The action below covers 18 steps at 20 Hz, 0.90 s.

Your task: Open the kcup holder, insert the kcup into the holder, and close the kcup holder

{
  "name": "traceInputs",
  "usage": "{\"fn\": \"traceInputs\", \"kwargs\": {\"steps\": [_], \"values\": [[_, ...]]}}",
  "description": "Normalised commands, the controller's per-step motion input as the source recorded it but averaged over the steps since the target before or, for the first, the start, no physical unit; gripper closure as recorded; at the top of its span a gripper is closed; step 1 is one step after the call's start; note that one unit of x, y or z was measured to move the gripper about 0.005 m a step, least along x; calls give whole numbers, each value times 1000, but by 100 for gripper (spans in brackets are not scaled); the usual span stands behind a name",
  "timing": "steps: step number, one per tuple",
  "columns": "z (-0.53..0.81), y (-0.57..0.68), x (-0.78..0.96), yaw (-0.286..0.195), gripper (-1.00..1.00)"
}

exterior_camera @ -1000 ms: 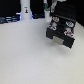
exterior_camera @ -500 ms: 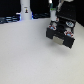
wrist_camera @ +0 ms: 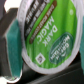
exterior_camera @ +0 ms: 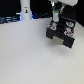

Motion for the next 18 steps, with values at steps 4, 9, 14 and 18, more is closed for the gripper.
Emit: {"fn": "traceInputs", "kwargs": {"steps": [4,9,14,18], "values": [[377,460,453,0,100],[221,322,515,-10,100],[-86,129,230,-15,100],[124,113,34,53,100]]}}
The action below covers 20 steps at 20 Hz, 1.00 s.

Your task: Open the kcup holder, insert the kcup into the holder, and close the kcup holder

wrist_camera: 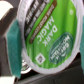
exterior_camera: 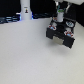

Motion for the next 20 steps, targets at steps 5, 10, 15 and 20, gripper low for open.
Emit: {"fn": "traceInputs", "kwargs": {"steps": [5,10,15,20], "values": [[495,19,42,22,-100],[123,247,240,26,100],[218,219,171,10,-100],[21,23,83,0,-100]]}}
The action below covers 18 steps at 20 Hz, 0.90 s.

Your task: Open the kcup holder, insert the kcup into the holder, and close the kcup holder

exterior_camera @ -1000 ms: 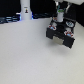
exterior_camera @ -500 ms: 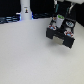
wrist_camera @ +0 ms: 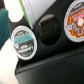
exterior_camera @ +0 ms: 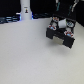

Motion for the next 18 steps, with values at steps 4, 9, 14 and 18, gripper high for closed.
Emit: {"fn": "traceInputs", "kwargs": {"steps": [4,9,14,18], "values": [[-3,-57,0,35,-100],[-50,-6,121,67,-100],[-29,0,190,85,-100],[-51,-14,199,88,-100]]}}
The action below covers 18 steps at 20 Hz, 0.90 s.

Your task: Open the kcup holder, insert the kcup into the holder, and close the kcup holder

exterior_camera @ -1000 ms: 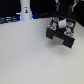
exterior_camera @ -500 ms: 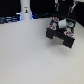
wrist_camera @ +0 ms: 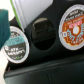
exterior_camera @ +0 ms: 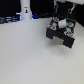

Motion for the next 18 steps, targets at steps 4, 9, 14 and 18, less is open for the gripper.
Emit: {"fn": "traceInputs", "kwargs": {"steps": [4,9,14,18], "values": [[-44,-73,56,50,-100],[-59,-218,-29,0,-100],[-113,-270,-130,0,-100],[-139,-273,-279,0,-100]]}}
